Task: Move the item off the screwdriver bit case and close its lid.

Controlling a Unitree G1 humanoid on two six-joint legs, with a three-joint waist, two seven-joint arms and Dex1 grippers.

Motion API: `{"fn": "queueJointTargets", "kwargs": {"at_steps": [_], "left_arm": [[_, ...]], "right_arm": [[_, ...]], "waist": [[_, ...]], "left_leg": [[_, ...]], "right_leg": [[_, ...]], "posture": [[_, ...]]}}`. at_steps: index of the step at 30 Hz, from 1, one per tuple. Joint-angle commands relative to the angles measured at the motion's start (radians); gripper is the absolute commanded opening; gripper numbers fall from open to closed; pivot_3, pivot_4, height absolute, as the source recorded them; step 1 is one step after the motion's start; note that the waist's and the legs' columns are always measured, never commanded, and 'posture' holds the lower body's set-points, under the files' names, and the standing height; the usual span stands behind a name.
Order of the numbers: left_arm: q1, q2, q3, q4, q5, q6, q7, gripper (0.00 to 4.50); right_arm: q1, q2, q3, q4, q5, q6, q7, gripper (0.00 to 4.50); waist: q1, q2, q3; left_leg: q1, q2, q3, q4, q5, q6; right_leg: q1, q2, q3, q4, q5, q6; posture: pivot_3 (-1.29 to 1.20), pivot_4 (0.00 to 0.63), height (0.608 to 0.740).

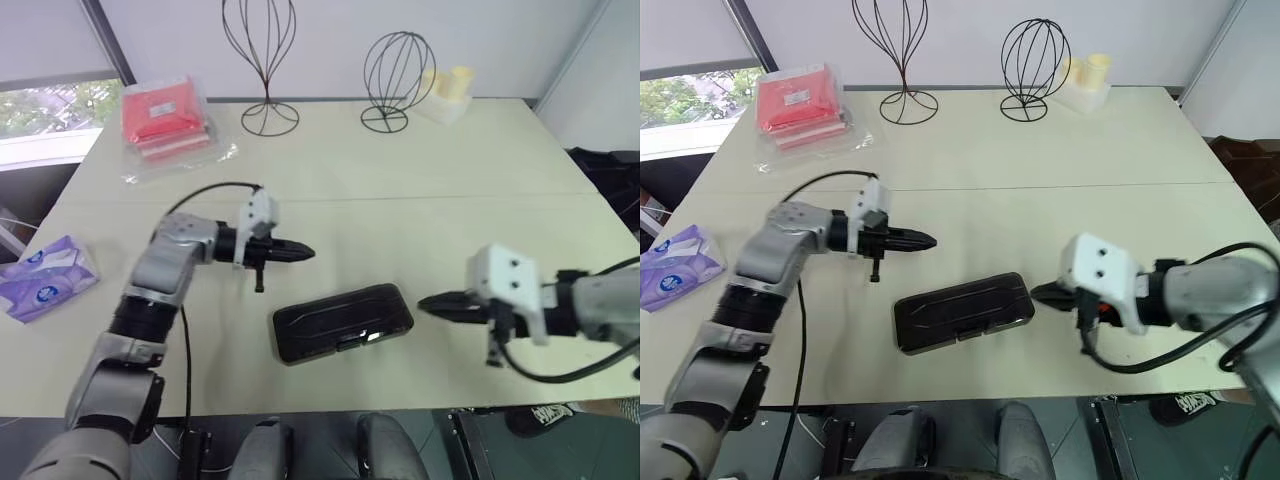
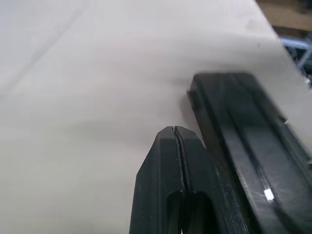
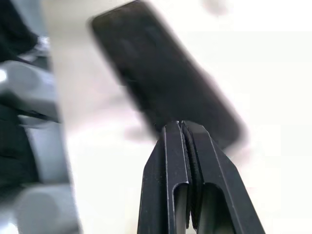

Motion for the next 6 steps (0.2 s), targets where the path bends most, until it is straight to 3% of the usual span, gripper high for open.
{"fn": "queueJointTargets", "kwargs": {"at_steps": [1,6], "left_arm": [[0.063,0.078,0.081,-0.184,-0.093,0.116,0.019,0.00],[0.164,0.183,0.183,-0.348,-0.201,0.243,0.074,0.00]], "right_arm": [[-0.011,-0.054,-0.085,0.047,0.008,-0.040,0.053,0.06],[-0.007,-0.082,-0.106,0.101,0.003,-0.083,0.073,0.06]], "waist": [[-0.001,0.000,0.000],[-0.001,0.000,0.000]], "left_leg": [[0.000,0.000,0.000,0.000,0.000,0.000],[0.000,0.001,0.001,0.000,0.000,0.000]], "right_leg": [[0.000,0.000,0.000,0.000,0.000,0.000],[-0.001,0.000,0.000,0.000,0.000,0.000]], "posture": [[0.00,0.150,0.740],[0.00,0.150,0.740]]}}
